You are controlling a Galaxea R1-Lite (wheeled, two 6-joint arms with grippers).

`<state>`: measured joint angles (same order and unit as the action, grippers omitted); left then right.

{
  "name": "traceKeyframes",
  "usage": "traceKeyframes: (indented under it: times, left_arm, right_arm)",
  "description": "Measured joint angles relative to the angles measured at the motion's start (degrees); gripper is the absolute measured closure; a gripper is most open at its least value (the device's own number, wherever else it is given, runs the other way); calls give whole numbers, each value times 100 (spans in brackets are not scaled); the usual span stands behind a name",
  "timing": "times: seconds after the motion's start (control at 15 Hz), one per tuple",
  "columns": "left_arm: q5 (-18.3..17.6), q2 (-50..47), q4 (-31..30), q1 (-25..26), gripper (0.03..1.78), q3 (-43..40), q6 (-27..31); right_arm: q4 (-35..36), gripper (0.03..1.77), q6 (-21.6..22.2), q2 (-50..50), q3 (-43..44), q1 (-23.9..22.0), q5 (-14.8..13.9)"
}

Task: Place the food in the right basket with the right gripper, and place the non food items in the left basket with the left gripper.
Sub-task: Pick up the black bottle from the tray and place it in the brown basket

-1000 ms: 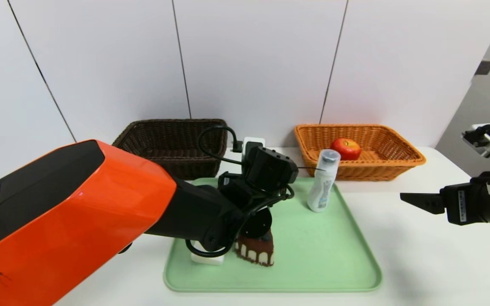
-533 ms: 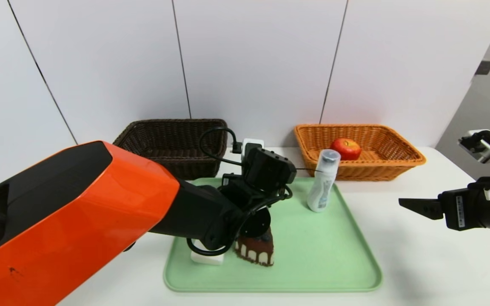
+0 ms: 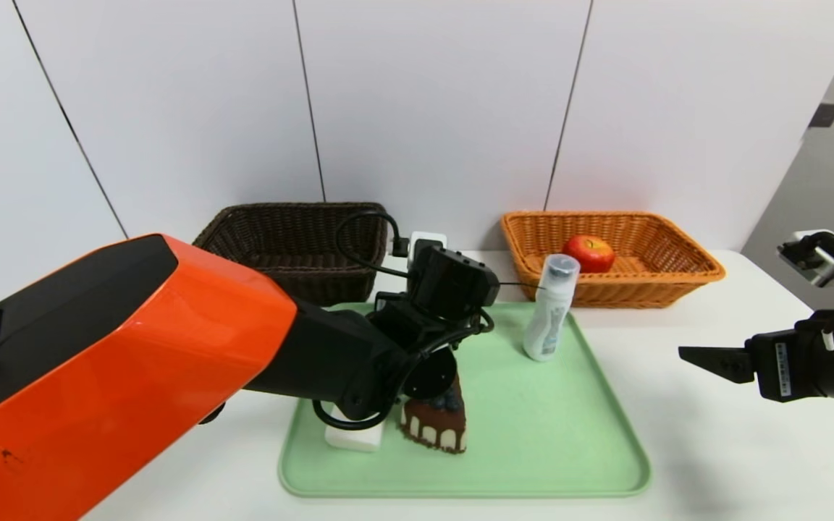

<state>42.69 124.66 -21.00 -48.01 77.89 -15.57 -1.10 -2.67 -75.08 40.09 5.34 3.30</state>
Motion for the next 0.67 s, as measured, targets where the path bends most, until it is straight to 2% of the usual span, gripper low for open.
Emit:
traceKeyframes:
  times: [0.2,0.4,0.53,0.67]
  left_arm:
    - [-68,-151,213,-4,119,216,-2]
    - [-174,-418,695,-6,119,795,-11]
    - [-336,-633,1173,68,119,1362,-20]
    - [-670,-908,1941,347,119,1881,-24]
  right_arm:
    - [-9,9,4,2,-18,0,7]
    - [-13,9,11,-11,-18,-2,17]
    - [-13,9,15,-39,-16,-7,17]
    - [-6,9,15,-96,22,-9,17]
